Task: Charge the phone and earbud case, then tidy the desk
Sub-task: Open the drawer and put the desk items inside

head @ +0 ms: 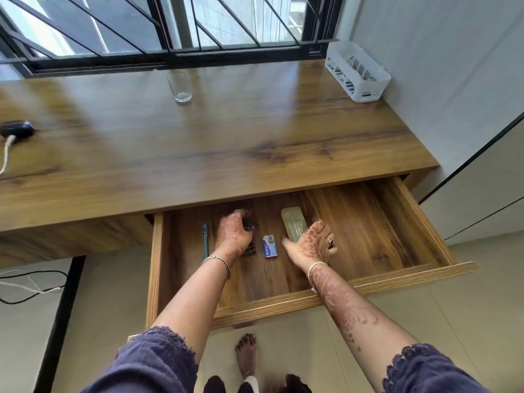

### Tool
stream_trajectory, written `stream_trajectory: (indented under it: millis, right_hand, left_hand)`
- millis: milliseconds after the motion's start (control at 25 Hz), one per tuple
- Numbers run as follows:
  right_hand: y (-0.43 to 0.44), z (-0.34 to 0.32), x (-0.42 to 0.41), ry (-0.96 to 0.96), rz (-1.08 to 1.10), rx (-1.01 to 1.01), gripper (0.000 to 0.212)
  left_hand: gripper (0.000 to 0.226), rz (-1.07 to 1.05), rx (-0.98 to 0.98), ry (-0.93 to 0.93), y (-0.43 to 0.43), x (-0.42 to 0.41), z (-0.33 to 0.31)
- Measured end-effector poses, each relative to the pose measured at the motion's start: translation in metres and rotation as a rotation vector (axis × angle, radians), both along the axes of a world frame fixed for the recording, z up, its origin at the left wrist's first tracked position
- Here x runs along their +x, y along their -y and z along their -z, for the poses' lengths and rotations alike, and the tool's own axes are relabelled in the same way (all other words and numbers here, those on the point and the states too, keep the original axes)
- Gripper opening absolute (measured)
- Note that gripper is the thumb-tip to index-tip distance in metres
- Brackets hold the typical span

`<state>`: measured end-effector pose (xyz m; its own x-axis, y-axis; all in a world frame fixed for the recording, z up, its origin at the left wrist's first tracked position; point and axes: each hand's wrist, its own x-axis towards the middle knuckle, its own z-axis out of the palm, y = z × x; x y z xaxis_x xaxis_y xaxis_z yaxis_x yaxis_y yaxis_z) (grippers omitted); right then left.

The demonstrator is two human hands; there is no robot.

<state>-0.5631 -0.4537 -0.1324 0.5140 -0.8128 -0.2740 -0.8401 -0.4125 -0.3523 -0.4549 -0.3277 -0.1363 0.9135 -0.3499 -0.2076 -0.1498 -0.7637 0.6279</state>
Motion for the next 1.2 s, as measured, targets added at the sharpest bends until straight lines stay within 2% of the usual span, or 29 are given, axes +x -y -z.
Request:
stream_trajectory:
  millis: [160, 240, 360, 520, 640, 840, 920, 1040, 1200]
  right_hand:
    - [-0.009, -0.023, 0.011, 0.291, -0.079, -0.125, 0.085]
    - [-0.017, -0.039, 0.023, 0.381, -0.194, -0.132, 0.084]
    - [-0.03, -0.062, 0.05, 0.474, -0.344, -0.078, 0.091]
    - [-0.041, -0.084, 0.108, 0.512, -0.47, 0.007, 0.101]
    - [-0.048, -0.096, 0.167, 0.578, -0.509, 0.179, 0.104]
    - [-0.059, -0.106, 0.274, 0.623, -0.435, 0.429, 0.091]
    - [-0.058, -0.102, 0.318, 0.593, -0.419, 0.441, 0.087]
    - [-0.054, -0.098, 0.375, 0.585, -0.456, 0.434, 0.09]
    - [-0.047, -0.091, 0.435, 0.581, -0.495, 0.388, 0.095]
  left_hand:
    - [0.03, -0.048, -0.123, 0.122, -0.011, -0.01, -0.032]
    - [0.022, -0.108, -0.183, 0.164, -0.019, -0.014, -0.054]
    - [0.024, -0.187, -0.272, 0.201, -0.031, -0.003, -0.081]
    - [0.035, -0.27, -0.408, 0.178, -0.047, 0.042, -0.108]
    - [0.04, -0.331, -0.528, 0.143, -0.055, 0.095, -0.124]
    - [0.043, -0.376, -0.623, 0.042, -0.057, 0.198, -0.126]
    - [0.048, -0.365, -0.621, -0.01, -0.05, 0.243, -0.121]
    - [0.068, -0.283, -0.619, -0.089, -0.033, 0.301, -0.116]
    - [0.086, -0.253, -0.58, -0.096, -0.016, 0.354, -0.105]
